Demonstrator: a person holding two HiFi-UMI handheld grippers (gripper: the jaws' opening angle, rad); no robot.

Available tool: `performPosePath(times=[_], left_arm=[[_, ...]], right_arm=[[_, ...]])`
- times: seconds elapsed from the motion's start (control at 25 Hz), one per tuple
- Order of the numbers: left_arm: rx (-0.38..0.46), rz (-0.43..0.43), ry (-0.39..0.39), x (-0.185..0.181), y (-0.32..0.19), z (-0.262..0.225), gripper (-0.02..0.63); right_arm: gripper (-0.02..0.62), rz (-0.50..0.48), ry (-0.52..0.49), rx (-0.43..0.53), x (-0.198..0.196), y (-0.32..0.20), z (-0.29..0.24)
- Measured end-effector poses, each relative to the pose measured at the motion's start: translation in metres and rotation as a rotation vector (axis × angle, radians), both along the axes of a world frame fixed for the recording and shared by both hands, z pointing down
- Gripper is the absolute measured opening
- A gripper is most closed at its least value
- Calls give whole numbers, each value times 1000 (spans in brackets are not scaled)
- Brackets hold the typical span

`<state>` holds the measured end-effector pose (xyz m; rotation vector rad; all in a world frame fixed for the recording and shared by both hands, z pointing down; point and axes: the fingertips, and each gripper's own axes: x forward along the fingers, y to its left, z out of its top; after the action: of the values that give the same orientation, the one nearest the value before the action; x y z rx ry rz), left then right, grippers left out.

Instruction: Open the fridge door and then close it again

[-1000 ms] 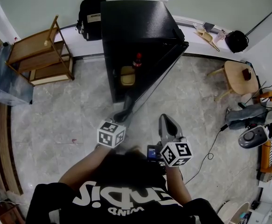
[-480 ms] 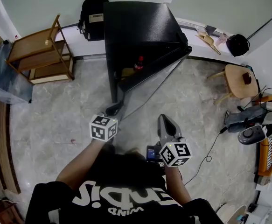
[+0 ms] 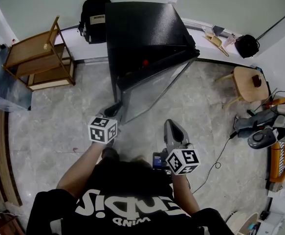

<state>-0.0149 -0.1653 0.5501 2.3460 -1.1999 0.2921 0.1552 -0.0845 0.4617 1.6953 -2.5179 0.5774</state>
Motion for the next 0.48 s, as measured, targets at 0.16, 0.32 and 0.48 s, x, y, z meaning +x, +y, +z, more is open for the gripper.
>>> performPosePath(times=[0.16, 0.32, 0.48], left_arm=[[0, -19, -2, -6, -10, 0, 57], [1, -31, -6, -12, -21, 0, 57], [6, -36, -12, -17, -30, 1, 57]], right_arm=[[-3, 0, 0, -2, -3, -5, 0], [-3, 4, -4, -4, -7, -12, 2], [-3, 2, -6, -1, -10, -21, 2]])
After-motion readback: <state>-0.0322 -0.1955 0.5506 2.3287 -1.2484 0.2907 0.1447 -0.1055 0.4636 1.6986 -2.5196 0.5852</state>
